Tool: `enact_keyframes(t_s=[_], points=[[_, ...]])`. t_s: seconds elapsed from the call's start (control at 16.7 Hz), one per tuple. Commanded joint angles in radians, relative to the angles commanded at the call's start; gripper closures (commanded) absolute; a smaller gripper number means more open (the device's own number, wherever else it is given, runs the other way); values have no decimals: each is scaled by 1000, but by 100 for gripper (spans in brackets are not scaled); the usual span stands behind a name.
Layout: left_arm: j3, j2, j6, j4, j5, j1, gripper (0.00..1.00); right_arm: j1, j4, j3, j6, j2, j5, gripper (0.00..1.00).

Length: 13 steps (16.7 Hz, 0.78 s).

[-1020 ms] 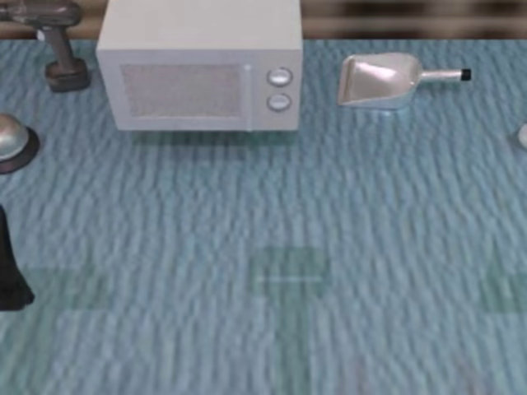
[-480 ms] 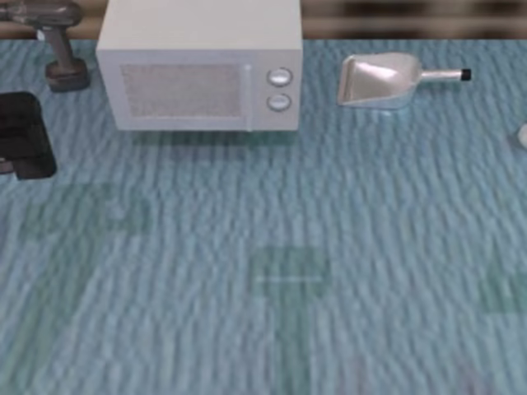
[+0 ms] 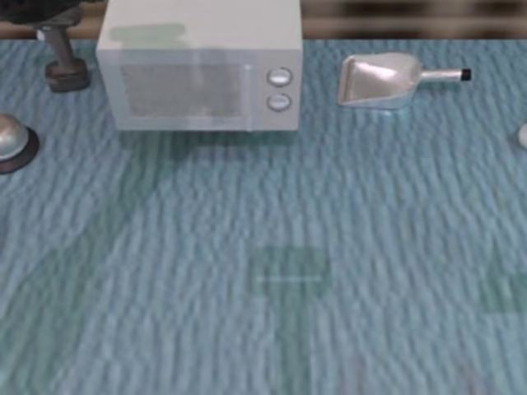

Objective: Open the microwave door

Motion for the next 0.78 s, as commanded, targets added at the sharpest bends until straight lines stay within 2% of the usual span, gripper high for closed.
enact_keyframes(t_s=[0.18,0.42,0.78], points=[[238,253,-62,-131,-34,-69,0,0,0,0,0,0,0,0],[440,480,-116,-264,-68,-133,0,0,0,0,0,0,0,0],[506,548,-133,-308,-79,-153,0,0,0,0,0,0,0,0]])
